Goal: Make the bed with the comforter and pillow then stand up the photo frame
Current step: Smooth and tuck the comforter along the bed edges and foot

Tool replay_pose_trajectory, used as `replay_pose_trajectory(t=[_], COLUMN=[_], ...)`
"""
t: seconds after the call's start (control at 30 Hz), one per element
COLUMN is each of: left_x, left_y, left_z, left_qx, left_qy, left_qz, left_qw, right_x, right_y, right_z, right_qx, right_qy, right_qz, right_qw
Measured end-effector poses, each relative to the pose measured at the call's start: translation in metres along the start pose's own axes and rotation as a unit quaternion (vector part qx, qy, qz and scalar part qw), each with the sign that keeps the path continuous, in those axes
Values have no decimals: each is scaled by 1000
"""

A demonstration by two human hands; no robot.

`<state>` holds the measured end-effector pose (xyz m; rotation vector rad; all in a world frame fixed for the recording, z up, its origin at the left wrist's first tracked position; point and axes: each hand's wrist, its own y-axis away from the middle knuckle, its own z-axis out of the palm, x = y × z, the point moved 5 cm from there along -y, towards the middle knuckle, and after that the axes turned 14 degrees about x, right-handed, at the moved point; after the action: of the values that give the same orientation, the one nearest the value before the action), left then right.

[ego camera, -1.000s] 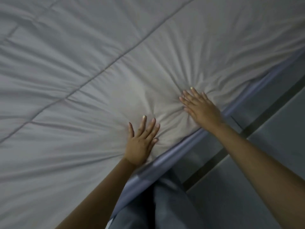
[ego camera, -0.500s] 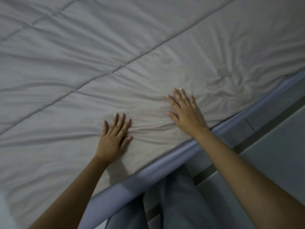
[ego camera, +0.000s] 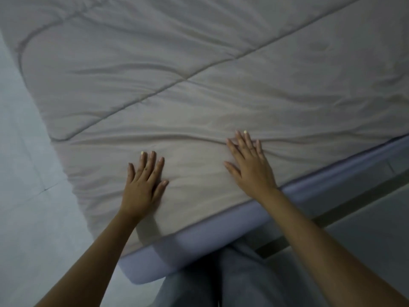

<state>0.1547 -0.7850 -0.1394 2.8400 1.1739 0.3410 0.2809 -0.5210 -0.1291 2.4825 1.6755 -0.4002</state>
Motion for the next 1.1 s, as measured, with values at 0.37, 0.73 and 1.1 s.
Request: replay_pose_trajectory(t=[0.37,0.73,1.1], left_x=[-33,-84,-73], left_y=[16,68,104], left_z=[-5,9,-14], left_qx=[37,3,76], left_qy=[46,-10,68], left_qz=[78,176,208], left_qw=[995,984,973], right_x=[-69,-164,-185], right_y=[8,47,62], right_z=[9,63,41], right_qx=[10,41,111], right_qy=[8,45,-21], right_qz=[60,50,15], right_qw=[998,997,993])
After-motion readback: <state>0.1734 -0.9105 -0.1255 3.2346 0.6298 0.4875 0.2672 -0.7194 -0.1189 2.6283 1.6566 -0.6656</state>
